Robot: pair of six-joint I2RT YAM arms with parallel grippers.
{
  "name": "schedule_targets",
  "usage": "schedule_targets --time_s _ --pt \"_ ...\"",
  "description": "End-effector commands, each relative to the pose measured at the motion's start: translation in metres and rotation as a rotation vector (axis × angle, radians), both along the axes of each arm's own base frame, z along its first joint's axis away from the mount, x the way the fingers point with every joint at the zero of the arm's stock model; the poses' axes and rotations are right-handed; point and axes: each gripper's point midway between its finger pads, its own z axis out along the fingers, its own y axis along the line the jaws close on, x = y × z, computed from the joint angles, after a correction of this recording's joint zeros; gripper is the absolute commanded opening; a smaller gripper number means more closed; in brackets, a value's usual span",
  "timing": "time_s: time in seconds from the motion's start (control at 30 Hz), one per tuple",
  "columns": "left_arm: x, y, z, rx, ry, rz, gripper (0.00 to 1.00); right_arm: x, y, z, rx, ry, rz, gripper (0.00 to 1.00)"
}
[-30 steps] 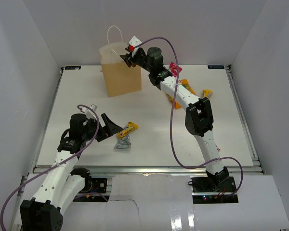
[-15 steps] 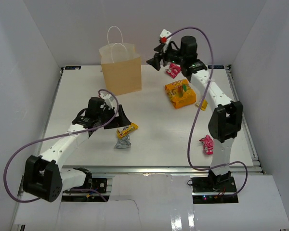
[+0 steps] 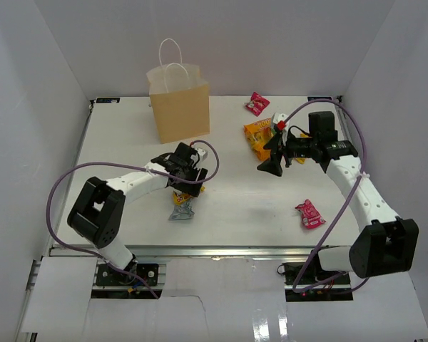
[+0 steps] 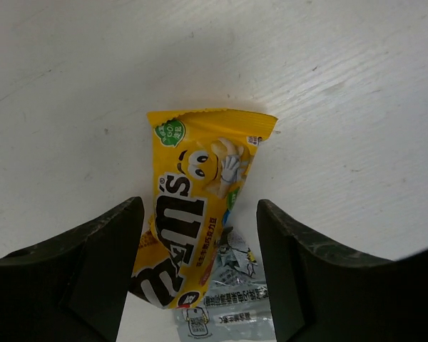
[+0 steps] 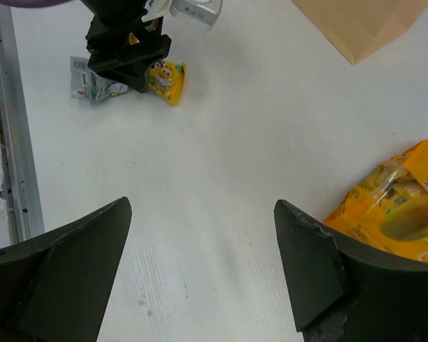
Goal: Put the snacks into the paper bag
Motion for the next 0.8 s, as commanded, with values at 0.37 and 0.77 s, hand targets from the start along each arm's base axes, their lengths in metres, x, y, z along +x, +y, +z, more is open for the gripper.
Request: schedule_targets --time_s 0.37,0.77 --pt "0.018 -0.009 0.038 0.110 -0.158 0.028 0.34 -0.029 -0.032 0.008 0.044 -0.011 -0.065 0.87" --pt "0.068 -0.006 0.230 -0.458 -0.470 0.315 0.31 -0.033 -0.040 0.005 0.041 -0.024 -0.091 0.87"
